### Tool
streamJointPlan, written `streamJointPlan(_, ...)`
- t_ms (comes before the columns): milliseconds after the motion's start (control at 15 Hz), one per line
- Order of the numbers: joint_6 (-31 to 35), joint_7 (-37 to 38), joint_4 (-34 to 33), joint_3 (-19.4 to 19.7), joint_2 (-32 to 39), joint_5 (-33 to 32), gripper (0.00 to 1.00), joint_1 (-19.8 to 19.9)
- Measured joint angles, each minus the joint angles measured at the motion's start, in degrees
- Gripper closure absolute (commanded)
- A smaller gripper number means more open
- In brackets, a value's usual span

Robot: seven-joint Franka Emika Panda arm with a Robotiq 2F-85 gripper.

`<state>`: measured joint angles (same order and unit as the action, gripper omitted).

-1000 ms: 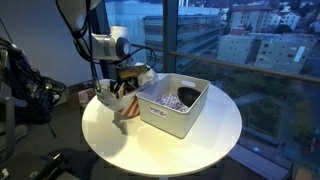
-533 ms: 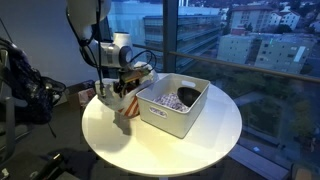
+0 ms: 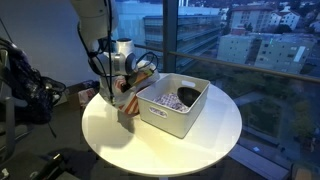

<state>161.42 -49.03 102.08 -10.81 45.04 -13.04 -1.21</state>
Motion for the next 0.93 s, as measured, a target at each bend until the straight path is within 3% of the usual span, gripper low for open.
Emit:
streamJointPlan(467,0.17,-0.13,-10.25,0.34,8.84,-2.72,0.00,-0.45)
streamJointPlan(533,-0.04,-0.14,-11.36,0.43,9.76,-2.75,0.25,-0.51)
streamJointPlan(667,-0.49,-0.14,-13.04,0.59,11.15,-2.75,0.32,-0.52)
streamJointPlan(933,-2.38,0.09,-14.85,0.82,11.76,-2.75,0.64,-0.52)
